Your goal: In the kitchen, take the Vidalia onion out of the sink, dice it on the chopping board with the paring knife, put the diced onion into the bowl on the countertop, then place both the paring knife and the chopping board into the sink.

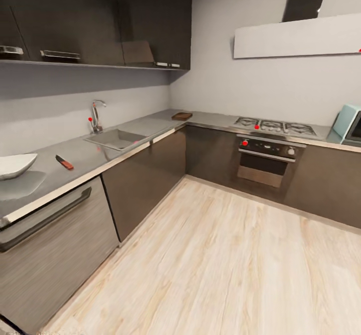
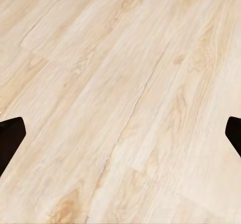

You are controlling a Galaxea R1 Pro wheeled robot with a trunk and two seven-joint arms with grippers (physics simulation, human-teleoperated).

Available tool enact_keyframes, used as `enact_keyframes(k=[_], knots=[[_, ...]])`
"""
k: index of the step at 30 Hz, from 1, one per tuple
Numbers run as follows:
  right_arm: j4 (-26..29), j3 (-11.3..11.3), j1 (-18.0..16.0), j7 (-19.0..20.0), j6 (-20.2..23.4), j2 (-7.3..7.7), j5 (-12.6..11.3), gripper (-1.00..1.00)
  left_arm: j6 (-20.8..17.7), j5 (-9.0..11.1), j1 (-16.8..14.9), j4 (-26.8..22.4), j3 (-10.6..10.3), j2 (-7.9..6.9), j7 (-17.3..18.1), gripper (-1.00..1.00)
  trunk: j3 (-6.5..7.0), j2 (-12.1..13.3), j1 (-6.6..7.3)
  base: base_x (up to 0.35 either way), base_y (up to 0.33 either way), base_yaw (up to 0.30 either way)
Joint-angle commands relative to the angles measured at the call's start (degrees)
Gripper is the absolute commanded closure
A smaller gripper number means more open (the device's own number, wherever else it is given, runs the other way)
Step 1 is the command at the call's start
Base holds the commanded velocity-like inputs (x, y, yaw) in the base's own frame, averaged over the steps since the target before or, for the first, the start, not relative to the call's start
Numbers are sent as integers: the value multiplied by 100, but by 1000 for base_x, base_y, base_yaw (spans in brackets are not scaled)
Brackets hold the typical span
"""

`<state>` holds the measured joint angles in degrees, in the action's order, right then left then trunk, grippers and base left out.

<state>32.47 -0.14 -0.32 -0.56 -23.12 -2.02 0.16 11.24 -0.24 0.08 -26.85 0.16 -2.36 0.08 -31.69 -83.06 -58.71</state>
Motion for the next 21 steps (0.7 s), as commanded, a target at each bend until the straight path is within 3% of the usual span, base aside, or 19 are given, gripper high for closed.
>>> enact_keyframes(k=[1,21], knots=[[-4,-1,-3,-6,-17,-1,2,-100,10,-3,1,-5,2,-1,1,-100,-7,-2,-1,148,-169,275],[-4,-3,-3,-6,-17,-1,2,-100,10,-3,1,-9,2,0,1,-100,-48,-2,-1,143,-158,275]])
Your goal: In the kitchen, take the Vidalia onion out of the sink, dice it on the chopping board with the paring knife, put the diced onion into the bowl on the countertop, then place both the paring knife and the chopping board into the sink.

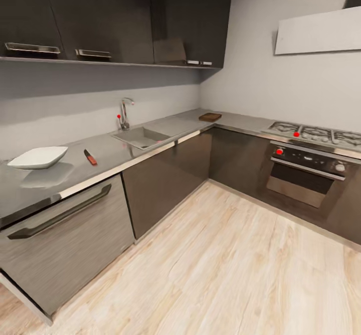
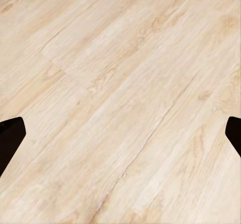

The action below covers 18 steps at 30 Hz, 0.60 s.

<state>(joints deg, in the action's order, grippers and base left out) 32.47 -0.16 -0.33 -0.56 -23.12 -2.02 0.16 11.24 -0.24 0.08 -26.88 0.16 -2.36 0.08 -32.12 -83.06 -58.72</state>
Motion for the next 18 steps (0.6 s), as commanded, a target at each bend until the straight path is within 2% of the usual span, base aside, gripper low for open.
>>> enact_keyframes(k=[1,18], knots=[[-4,-2,-3,-6,-17,0,2,-100,10,-3,1,-4,2,-1,1,-100,-7,-2,-1,138,-150,275],[-4,-2,-3,-6,-17,0,2,-100,10,-3,1,-10,2,-1,1,-100,-42,-2,-1,137,-150,275]])
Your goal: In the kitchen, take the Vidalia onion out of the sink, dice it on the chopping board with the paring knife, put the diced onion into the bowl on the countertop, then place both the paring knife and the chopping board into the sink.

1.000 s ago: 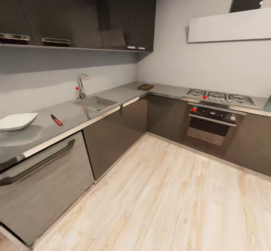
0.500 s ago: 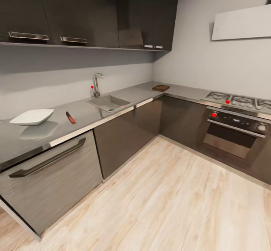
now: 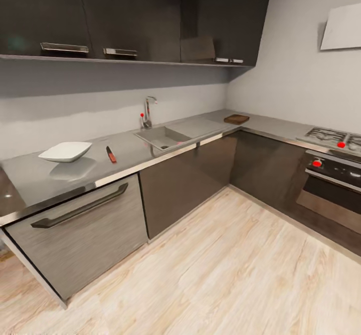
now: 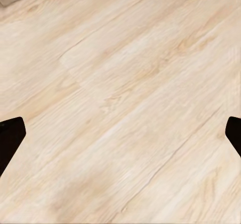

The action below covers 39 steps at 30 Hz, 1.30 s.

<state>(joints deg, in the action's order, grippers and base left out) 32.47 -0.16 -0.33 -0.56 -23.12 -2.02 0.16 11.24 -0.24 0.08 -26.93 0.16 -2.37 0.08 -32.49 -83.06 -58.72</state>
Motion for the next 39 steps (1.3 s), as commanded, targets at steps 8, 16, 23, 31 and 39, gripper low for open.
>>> enact_keyframes(k=[8,16,23,31,39], knots=[[-4,-2,-3,-6,-17,0,2,-100,10,-3,1,-5,2,-1,1,-100,-21,-2,-1,136,-150,275],[-4,-9,-3,-6,-17,0,2,-100,10,-3,1,-5,2,0,1,-100,-28,-2,-1,136,-149,276],[-4,-10,-3,-6,-17,0,2,-100,10,-3,1,-5,2,-1,1,-100,-11,-2,-1,113,-125,275],[-4,-10,-3,-6,-17,0,2,-100,10,-3,1,-5,2,-1,1,-100,27,-2,-1,10,-11,266],[-4,-10,-3,-6,-18,0,2,-100,10,-3,1,-5,2,-1,1,-100,65,-2,-1,0,0,265]])
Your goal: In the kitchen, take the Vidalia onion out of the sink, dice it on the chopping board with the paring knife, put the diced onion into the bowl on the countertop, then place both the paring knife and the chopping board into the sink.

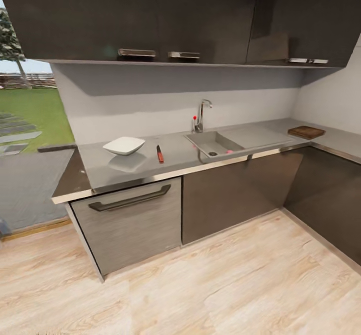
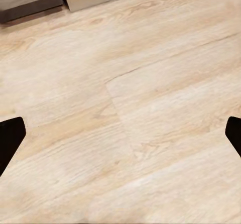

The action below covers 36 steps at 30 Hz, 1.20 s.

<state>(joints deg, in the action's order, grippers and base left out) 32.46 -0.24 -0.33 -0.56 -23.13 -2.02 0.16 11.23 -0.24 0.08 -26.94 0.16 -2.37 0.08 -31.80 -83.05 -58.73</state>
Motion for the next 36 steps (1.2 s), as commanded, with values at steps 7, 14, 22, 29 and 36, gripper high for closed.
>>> enact_keyframes(k=[7,14,22,29,36], knots=[[-3,-3,-3,-6,-17,0,2,-100,10,-3,1,-4,2,0,1,-100,27,-2,0,0,0,265],[-2,-3,-3,-6,-18,0,2,-100,10,-3,1,-4,2,2,1,-100,59,-2,0,0,-91,265],[-3,-3,-3,-6,-17,0,2,-100,10,-3,1,3,2,6,1,-100,93,-2,0,6,-282,265],[-3,-3,-3,-1,-17,0,2,-100,10,-3,1,3,2,8,1,-100,116,-2,0,91,-307,234],[-1,-3,-3,3,-24,0,8,-100,10,-3,1,4,2,7,1,-100,119,-2,0,118,-306,48]])
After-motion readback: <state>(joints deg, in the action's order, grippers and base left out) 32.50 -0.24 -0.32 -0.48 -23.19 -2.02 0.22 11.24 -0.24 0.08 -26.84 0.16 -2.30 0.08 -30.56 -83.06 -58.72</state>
